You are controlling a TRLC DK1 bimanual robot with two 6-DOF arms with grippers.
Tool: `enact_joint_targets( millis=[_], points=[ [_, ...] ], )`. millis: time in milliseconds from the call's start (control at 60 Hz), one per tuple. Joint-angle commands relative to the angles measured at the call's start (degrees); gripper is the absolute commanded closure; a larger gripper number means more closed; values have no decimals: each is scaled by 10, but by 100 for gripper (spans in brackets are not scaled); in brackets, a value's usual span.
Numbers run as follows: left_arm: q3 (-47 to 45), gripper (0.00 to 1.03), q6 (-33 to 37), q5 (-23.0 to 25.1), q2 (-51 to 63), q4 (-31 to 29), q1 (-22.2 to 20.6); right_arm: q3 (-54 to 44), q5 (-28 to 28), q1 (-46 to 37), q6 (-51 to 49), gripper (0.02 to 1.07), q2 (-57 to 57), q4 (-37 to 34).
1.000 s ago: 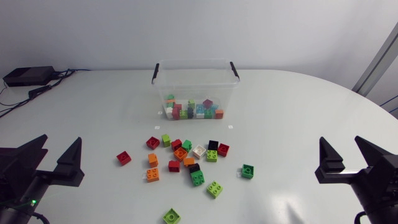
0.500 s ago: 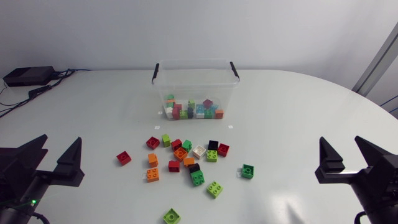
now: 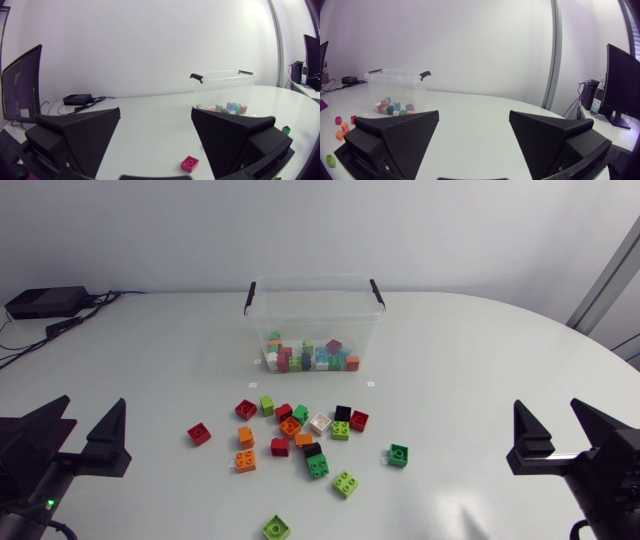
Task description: Place the duplo bricks in the container
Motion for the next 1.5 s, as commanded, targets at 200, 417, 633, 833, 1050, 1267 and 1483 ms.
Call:
enact_joint_targets(
  millis=[200, 417, 633, 833, 1050, 1267, 1483],
  points=[
    [79, 4, 1, -5, 26, -43, 2, 30, 9, 29, 2, 6, 0, -3],
    [150, 4, -5, -5, 127, -61, -4, 78, 23, 50, 3, 6, 62, -7],
    [225, 7, -18, -4, 256, -86, -13, 123, 34, 60, 13, 6, 154, -3],
    [306, 6, -17, -3, 378, -166, -20, 163, 51, 87, 13, 6, 240, -7],
    [370, 6, -11, -1, 477, -212, -44, 202, 70, 111, 22, 7, 334, -11],
    [431, 6, 37, -1, 583, -255, -64, 248, 70, 125, 23, 7, 403, -55],
    [489, 6, 132, -1, 709, -299, -74, 300, 65, 125, 15, 7, 487, -127]
  ],
)
